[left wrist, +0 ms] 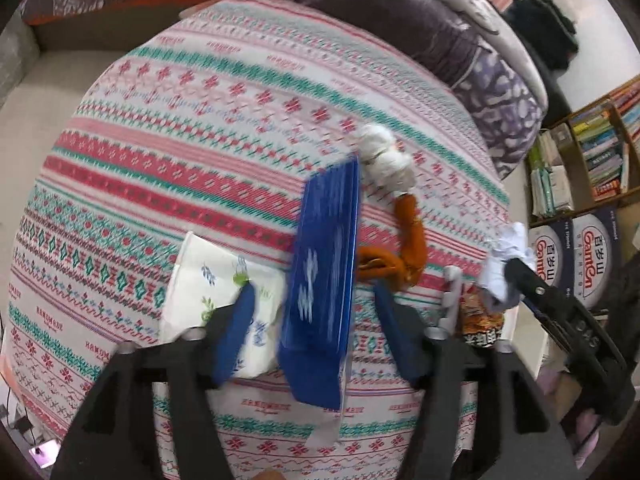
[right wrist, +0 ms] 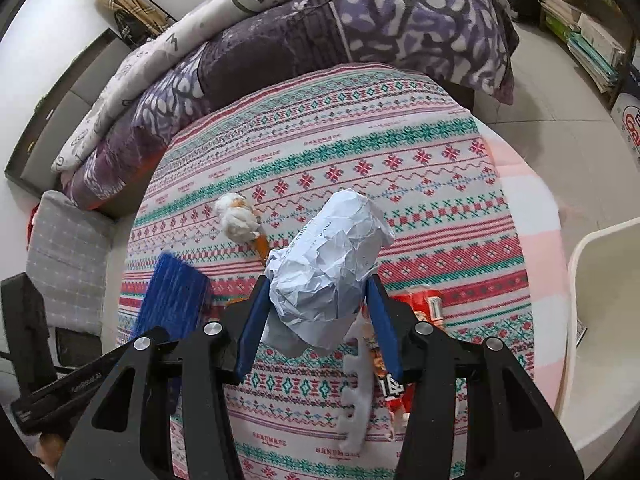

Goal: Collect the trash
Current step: 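Lift the blue box with the left tool while the right tool holds the paper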

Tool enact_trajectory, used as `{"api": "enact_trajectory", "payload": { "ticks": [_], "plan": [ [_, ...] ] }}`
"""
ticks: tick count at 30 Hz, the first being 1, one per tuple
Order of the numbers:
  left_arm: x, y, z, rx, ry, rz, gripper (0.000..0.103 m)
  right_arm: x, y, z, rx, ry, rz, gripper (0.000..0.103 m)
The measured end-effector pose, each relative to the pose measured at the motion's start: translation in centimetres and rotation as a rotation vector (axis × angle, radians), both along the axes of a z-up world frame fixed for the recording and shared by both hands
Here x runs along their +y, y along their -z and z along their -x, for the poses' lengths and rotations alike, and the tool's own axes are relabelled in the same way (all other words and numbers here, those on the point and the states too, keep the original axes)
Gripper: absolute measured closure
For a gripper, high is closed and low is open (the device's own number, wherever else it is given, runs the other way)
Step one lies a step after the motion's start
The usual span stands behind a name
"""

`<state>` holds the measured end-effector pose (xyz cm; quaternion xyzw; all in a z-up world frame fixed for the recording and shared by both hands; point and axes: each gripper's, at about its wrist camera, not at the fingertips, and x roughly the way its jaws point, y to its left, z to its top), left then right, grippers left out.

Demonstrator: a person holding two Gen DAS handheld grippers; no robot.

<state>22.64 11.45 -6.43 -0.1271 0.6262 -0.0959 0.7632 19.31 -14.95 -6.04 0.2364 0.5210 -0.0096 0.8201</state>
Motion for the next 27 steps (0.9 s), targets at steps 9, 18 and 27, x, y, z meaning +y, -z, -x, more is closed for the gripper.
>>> {"api": "enact_trajectory", "payload": {
  "ticks": [9, 18, 27],
  "plan": [
    [1.8, -1.1, 0.9, 0.005, -0.021, 0.005, 0.036, -0.9, -0.6, 0.9, -0.006, -0.001, -0.015, 0.056],
    [-2.8, -0.7, 0.6, -0.017, 0.049, -0.017, 0.036, -2.4, -1.1, 1.8, -0.006, 0.023, -0.012, 0.056],
    [-4.5, 2.2, 0.7, 0.093, -0.027, -0.012, 0.023, -4.0, -1.2, 2.4, -0.002, 0.043, -0.012, 0.056]
  ]
}}
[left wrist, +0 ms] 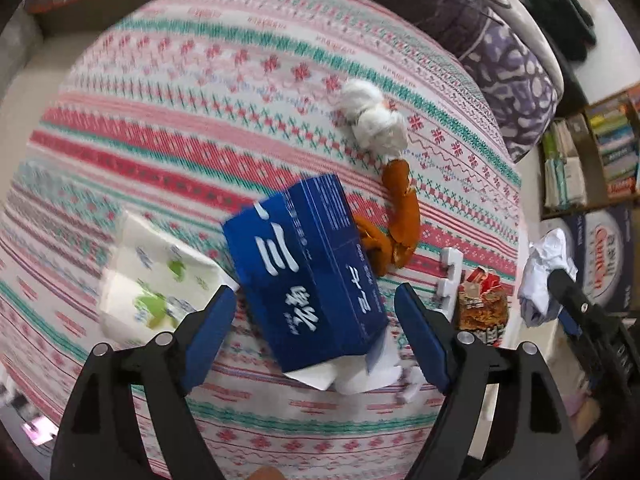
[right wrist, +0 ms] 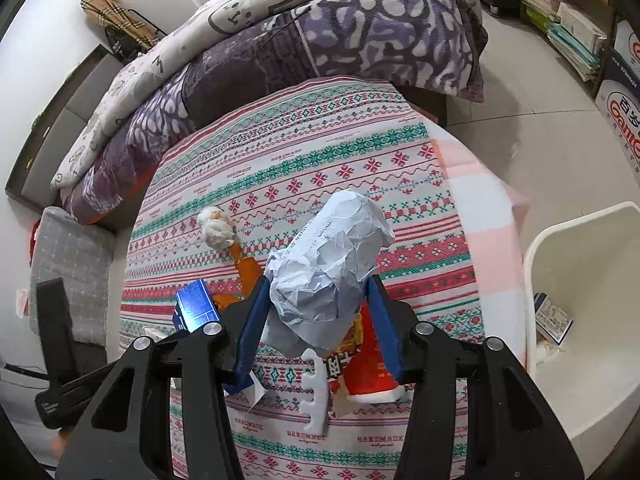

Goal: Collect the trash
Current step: 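Lift the blue box with the left tool while the right tool holds the paper, then carry blue box and crumpled paper over the white bin and open both tools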

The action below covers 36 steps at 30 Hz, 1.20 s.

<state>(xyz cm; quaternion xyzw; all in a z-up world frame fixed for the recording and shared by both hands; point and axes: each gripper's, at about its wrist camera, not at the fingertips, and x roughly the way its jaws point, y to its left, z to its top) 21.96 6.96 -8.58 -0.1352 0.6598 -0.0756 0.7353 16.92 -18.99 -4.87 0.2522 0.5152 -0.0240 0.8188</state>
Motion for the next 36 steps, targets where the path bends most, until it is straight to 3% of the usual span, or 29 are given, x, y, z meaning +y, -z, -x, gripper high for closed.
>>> {"api": "enact_trajectory", "payload": {
  "ticks": [7, 8, 10, 19, 25, 31, 36],
  "plan": [
    [0.5, 2.3, 0.2, 0.056, -0.11, 0.025, 0.024, -0.2, 0.0, 0.1, 0.001, -0.004, -0.002, 0.056],
    [0.4, 2.2, 0.1, 0.044, -0.103, 0.032, 0.024, -0.2, 0.0, 0.1, 0.0, -0.005, -0.002, 0.056],
    [0.1, 1.9, 0.0, 0.029, -0.083, 0.029, 0.038, -0.2, 0.1, 0.1, 0.001, -0.006, -0.005, 0.056],
    [-0.5, -1.0, 0.4, -0.069, -0.033, 0.012, 0.044, 0.5, -0.6, 0.2, -0.02, -0.014, -0.006, 0.056],
    [-1.6, -4.4, 1.2, -0.204, -0.007, -0.035, 0.044, 0.4, -1.7, 0.8, -0.055, -0.013, 0.021, 0.056],
    [-4.3, -8.5, 3.3, -0.415, 0.046, -0.137, 0.043, 0.0, -3.0, 2.1, -0.093, -0.014, 0.069, 0.056],
    [-6.4, -10.3, 5.0, -0.53, 0.095, -0.176, 0.043, -1.0, -4.1, 3.7, -0.123, -0.003, 0.111, 0.056]
  ]
}}
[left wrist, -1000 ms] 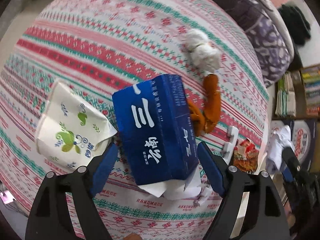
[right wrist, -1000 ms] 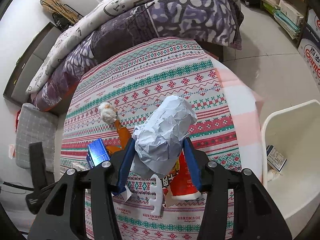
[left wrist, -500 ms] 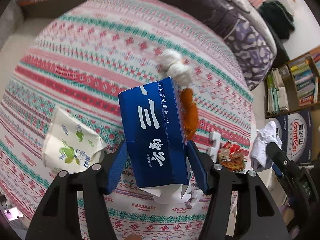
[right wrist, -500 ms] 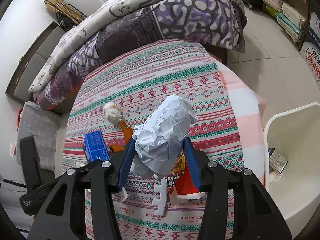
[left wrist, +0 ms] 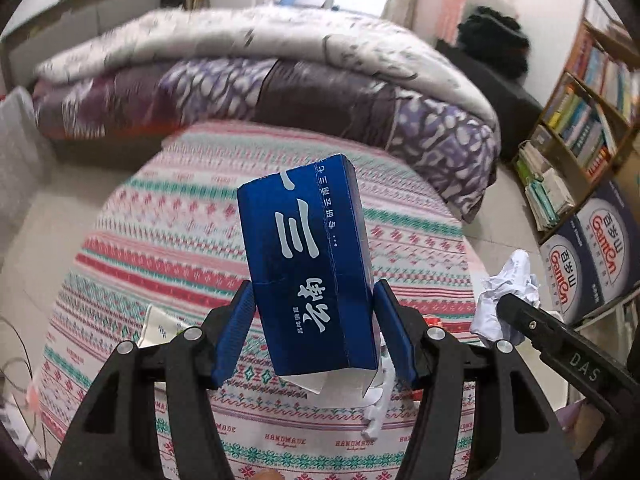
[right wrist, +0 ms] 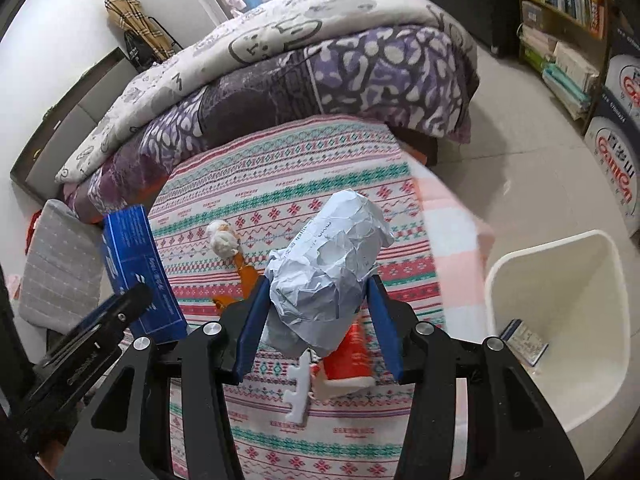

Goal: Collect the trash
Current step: 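Carry blue box and crumpled paper over the white bin and open both tools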

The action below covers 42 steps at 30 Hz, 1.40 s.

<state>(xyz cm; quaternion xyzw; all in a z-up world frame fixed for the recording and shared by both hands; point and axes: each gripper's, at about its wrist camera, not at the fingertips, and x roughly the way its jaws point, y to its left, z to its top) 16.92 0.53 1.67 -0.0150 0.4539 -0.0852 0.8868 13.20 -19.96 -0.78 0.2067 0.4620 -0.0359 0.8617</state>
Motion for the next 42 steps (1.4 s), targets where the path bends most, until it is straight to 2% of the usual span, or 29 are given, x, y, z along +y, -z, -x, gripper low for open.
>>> {"api": "enact_trajectory", "payload": {
  "ticks": [4, 24, 27, 30, 42],
  "plan": [
    [-1.5, -0.6, 0.8, -0.042, 0.031, -0.017, 0.043, -1.2, -0.3, 1.1, -0.006, 0.016, 0.023, 0.056],
    [-10.9, 0.1, 4.4, -0.054, 0.216, -0.033, 0.043, -12.8, 0.7, 6.7, 0.093, 0.234, 0.058, 0.056],
    [-12.6, 0.5, 5.0, -0.048, 0.253, -0.034, 0.043, -14.3, 0.7, 7.5, 0.104, 0.27, 0.05, 0.053],
    [-14.3, 0.8, 5.8, -0.04, 0.29, -0.034, 0.043, -16.2, 0.4, 8.7, 0.096, 0.327, 0.031, 0.039],
    [-20.7, 1.9, 8.7, 0.014, 0.418, 0.0, 0.042, -21.4, -1.0, 11.9, 0.029, 0.471, -0.035, 0.032]
  ]
}}
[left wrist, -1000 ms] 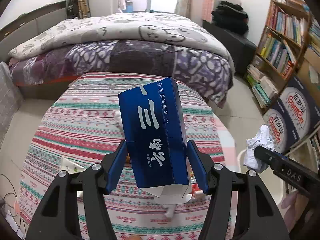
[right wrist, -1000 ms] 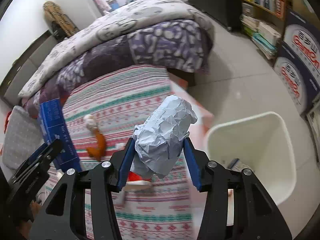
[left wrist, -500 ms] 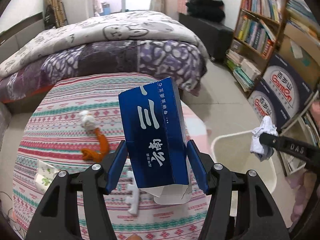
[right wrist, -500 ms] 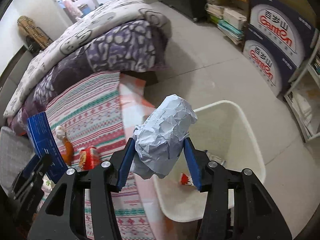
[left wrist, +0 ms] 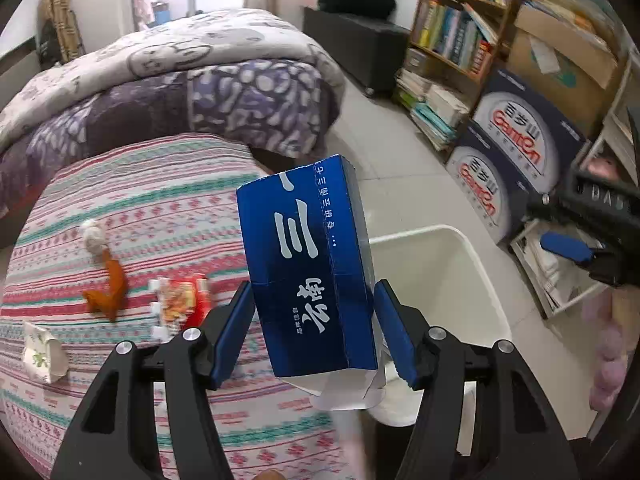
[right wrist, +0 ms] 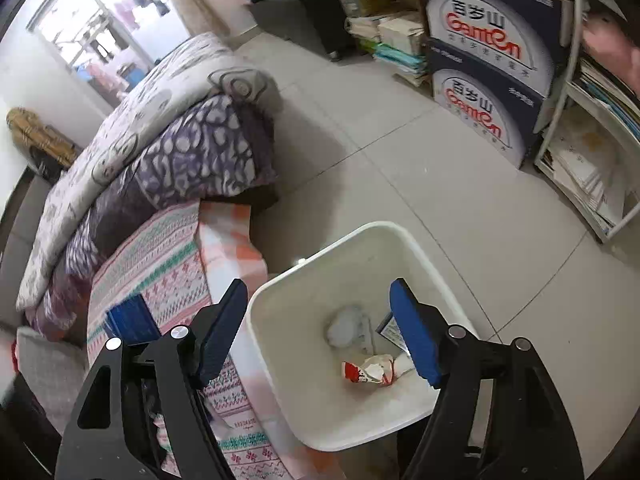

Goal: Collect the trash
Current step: 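Carry blue box and crumpled paper over the white bin and open both tools, then grasp the white paper cup with the left tool while the right tool grasps the red snack bag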

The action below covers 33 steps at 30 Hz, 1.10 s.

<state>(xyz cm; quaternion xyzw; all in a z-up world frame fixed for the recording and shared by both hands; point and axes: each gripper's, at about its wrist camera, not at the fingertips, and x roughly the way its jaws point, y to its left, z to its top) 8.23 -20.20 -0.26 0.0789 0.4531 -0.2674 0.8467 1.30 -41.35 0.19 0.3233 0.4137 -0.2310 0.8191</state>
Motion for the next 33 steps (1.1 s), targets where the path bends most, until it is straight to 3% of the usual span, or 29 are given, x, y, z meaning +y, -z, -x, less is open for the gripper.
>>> {"api": "enact_trajectory", "payload": {
  "ticks": [8, 11, 13, 17, 22, 33],
  "plan": [
    [-3.7, 1.4, 1.3, 0.067, 0.083, 0.036, 0.041, -2.4, 0.0, 1.8, -0.032, 0.075, -0.048, 0.028],
    [-4.6, 1.7, 1.9, 0.096, 0.135, 0.094, 0.038, -2.7, -0.1, 2.1, -0.04, 0.086, -0.054, 0.026],
    [-4.9, 1.9, 2.2, 0.1, 0.158, 0.115, 0.026, -2.6, -0.3, 2.2, -0.054, 0.096, -0.057, 0.023],
    [-4.7, 1.5, 2.8, 0.065, 0.169, 0.094, 0.023, -2.1, -0.8, 1.9, -0.075, 0.103, -0.032, 0.021],
    [-1.8, 1.2, 1.4, 0.056, 0.086, 0.067, 0.022, -0.5, -0.8, 0.8, -0.066, 0.074, -0.024, 0.019],
    [8.8, 2.0, -3.4, -0.027, -0.214, -0.176, 0.021, 7.2, 1.4, -4.1, 0.026, -0.104, 0.001, 0.016]
  ]
}}
